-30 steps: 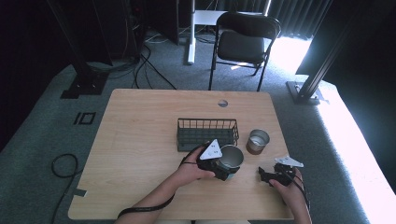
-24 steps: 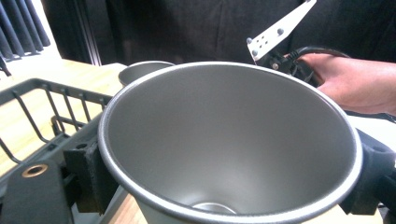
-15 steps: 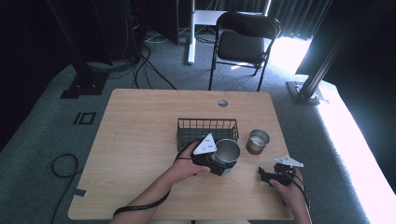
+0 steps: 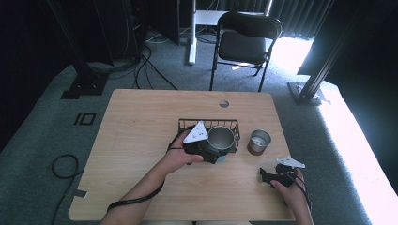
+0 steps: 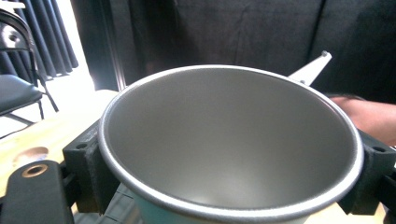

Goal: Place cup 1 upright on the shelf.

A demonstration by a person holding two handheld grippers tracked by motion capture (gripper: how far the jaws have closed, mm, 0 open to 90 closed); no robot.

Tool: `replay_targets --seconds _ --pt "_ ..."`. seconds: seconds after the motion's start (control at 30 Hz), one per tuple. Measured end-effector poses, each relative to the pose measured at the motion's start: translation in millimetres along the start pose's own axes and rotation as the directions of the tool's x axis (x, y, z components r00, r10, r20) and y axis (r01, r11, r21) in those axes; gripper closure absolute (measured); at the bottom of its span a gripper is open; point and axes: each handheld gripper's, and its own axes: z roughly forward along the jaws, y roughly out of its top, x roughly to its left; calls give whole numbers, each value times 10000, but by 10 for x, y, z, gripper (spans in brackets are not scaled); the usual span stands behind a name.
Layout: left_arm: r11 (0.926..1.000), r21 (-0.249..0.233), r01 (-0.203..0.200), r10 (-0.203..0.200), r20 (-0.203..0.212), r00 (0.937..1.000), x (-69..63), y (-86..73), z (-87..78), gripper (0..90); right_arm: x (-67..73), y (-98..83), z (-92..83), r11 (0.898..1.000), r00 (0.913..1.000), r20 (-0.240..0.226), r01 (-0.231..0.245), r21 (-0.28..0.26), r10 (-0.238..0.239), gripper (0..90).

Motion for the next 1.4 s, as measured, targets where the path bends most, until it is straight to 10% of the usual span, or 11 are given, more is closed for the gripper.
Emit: replay_targets --seconds 0.57,1.4 --pt "9993 -353 126 -157 -898 9958 426 193 -239 133 0 -1 1 10000 10000 1 5 -10 -5 113" --pt "9958 -362 846 -904 -2123 9730 1035 -100 -250 133 2 -1 0 10000 10000 2 -11 7 11 113"
